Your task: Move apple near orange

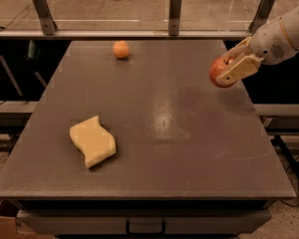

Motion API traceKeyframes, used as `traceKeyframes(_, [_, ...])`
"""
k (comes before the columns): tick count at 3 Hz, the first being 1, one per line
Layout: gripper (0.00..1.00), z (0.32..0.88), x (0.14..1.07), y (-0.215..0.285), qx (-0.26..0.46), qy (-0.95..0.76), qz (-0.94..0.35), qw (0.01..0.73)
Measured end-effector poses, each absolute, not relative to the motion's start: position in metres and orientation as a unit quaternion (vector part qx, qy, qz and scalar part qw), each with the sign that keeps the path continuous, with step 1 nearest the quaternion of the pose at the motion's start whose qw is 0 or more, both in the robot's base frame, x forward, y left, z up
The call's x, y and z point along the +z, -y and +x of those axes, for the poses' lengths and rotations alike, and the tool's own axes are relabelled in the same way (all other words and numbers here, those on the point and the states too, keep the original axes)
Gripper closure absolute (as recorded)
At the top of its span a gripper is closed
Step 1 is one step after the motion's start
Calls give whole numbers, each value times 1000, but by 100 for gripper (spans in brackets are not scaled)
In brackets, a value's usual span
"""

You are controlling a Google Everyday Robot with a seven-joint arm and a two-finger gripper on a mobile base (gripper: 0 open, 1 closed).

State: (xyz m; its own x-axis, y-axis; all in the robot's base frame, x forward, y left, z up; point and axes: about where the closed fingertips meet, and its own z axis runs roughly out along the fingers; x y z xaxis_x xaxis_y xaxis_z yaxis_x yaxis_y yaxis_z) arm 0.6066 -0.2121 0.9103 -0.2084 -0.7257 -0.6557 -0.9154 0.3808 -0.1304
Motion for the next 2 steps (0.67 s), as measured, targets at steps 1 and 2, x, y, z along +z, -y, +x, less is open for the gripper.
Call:
traceKeyframes(1, [100,620,907,192,153,-753,-545,335])
traceKeyframes(2, [100,650,909,152,157,-733,-560,352])
